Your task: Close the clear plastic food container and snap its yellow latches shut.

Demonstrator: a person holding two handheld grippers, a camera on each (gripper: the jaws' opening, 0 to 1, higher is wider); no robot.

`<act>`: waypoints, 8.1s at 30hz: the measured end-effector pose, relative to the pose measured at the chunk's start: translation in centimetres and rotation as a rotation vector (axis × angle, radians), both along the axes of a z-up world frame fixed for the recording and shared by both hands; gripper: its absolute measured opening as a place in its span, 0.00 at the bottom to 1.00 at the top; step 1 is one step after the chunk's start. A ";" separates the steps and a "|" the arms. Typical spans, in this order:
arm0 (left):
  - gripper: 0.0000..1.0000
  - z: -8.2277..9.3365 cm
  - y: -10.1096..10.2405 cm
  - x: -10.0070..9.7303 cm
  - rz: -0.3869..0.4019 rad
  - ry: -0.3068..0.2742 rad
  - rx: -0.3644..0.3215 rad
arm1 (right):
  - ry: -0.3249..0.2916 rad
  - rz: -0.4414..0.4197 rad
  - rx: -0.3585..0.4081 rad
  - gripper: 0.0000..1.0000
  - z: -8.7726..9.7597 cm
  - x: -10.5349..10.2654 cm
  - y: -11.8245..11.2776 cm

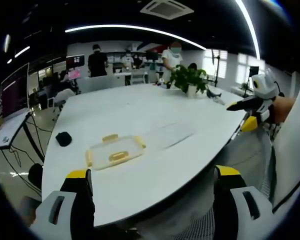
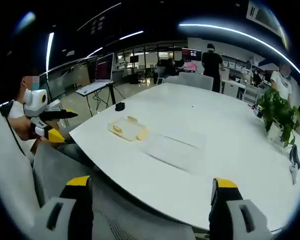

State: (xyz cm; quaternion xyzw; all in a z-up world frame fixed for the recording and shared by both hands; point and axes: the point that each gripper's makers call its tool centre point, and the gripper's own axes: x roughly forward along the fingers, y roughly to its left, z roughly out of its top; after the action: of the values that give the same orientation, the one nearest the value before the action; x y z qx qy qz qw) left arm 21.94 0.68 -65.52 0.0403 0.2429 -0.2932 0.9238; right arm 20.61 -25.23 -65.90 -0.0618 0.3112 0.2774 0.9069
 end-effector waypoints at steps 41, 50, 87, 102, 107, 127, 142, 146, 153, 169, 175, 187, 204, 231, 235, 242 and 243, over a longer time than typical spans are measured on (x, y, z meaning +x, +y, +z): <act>0.99 -0.4 0.5 0.3 -0.024 -0.008 0.040 | 0.009 0.017 -0.009 0.94 0.0 -0.3 0.6; 0.99 -0.2 1.1 0.6 -0.018 -0.008 0.029 | 0.002 0.029 -0.013 0.92 0.4 0.0 0.8; 0.99 0.1 4.0 4.5 -0.076 -0.026 0.070 | -0.061 0.166 -0.039 0.90 1.9 4.2 6.6; 0.98 -0.2 5.0 6.5 -0.138 -0.021 0.085 | -0.088 0.241 -0.071 0.89 1.5 7.1 9.1; 0.98 -0.6 5.3 7.2 -0.159 -0.020 0.101 | -0.092 0.273 -0.084 0.89 1.3 7.9 10.0; 0.98 -2.3 6.4 11.1 -0.290 -0.026 0.195 | -0.082 0.425 -0.178 0.88 -0.6 10.7 12.6; 0.95 -4.6 6.8 13.3 -0.493 -0.019 0.296 | -0.057 0.518 -0.232 0.80 -2.8 13.2 13.9; 0.93 -5.4 6.8 13.9 -0.523 -0.003 0.294 | -0.044 0.558 -0.256 0.79 -3.7 13.7 14.0; 0.91 -6.3 6.8 14.9 -0.603 0.001 0.315 | -0.027 0.636 -0.301 0.77 -5.1 15.3 14.8; 0.78 -8.8 7.5 17.0 -0.751 0.025 0.407 | -0.020 0.749 -0.346 0.64 -7.9 18.5 16.4; 0.75 -10.7 8.3 17.5 -0.784 0.066 0.451 | 0.000 0.798 -0.388 0.60 -9.3 18.3 16.7; 0.64 -12.1 8.9 18.3 -0.853 0.082 0.500 | 0.050 0.870 -0.421 0.55 -11.2 18.9 17.6; 0.46 -13.8 8.8 19.1 -0.915 0.126 0.504 | 0.098 0.946 -0.475 0.45 -13.3 19.4 17.9; 0.36 -14.4 8.5 18.6 -0.930 0.159 0.488 | 0.146 0.996 -0.470 0.36 -14.5 19.1 18.1; 0.36 -14.0 8.8 17.8 -0.944 0.158 0.510 | 0.135 1.020 -0.453 0.36 -13.6 18.5 18.4; 0.36 -11.5 9.0 16.7 -0.927 0.142 0.510 | 0.111 1.030 -0.411 0.36 -11.5 17.7 18.5; 0.36 -11.1 8.8 16.6 -0.922 0.144 0.503 | 0.098 1.037 -0.415 0.36 -11.1 17.6 18.4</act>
State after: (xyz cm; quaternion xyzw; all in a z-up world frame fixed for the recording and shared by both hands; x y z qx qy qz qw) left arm 38.52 9.51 -76.61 0.3429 0.3259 -0.6036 0.6418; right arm 38.21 -6.86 -76.99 -0.3710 0.3299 0.6226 0.6049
